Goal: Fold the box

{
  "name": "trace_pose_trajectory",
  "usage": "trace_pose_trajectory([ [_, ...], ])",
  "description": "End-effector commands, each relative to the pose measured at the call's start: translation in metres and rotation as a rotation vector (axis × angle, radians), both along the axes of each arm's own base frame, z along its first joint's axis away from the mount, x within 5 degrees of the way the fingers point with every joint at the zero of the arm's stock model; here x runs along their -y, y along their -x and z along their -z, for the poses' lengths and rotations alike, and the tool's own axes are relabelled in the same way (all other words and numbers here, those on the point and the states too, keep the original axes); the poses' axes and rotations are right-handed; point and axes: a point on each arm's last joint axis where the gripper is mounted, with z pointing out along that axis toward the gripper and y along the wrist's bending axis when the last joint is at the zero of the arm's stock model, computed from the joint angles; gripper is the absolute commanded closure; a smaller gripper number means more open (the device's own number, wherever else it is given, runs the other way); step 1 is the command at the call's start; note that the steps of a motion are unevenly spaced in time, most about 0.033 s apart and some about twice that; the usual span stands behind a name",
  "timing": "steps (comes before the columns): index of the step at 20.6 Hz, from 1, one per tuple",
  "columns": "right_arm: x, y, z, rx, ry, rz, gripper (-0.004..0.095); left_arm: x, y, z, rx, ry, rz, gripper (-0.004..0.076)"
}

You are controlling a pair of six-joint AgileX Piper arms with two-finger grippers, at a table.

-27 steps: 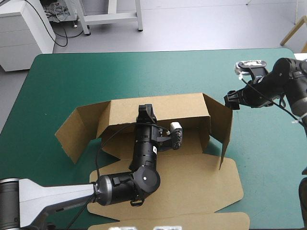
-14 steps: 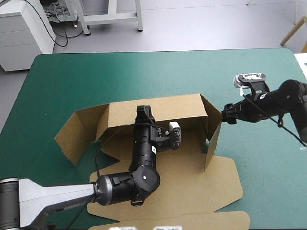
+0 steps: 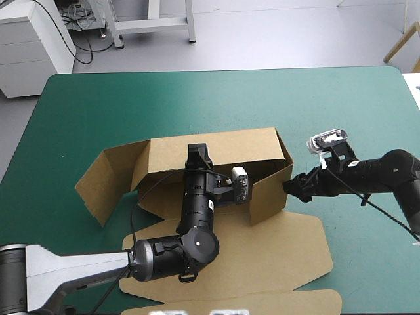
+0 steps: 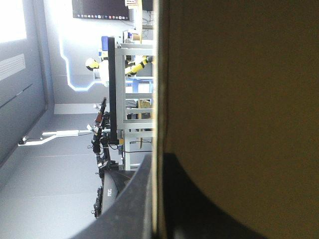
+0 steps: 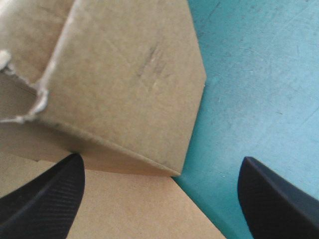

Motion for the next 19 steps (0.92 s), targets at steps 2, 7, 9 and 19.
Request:
trace_pose_trajectory([
  [2, -0.003, 0.004, -0.013, 0.096, -0.052, -0.017, 0.0149, -0.004, 0.002, -0.034, 0.161, 0.047, 0.015, 0.0734],
  [7, -0.027, 0.004, -0.012, 0.169, -0.042, -0.058, 0.0149, -0.004, 0.002, -0.033, 0.158, 0.049, 0.013, 0.0734],
  [9, -0.045, 0.006, -0.007, 0.256, -0.016, -0.016, 0.0149, -0.004, 0.002, -0.033, 0.158, 0.049, 0.013, 0.0734],
  [19, -0.068, 0.026, 0.002, 0.484, -0.041, 0.086, 0.0203, -0.006, 0.002, -0.035, 0.177, 0.042, -0.012, 0.0734],
])
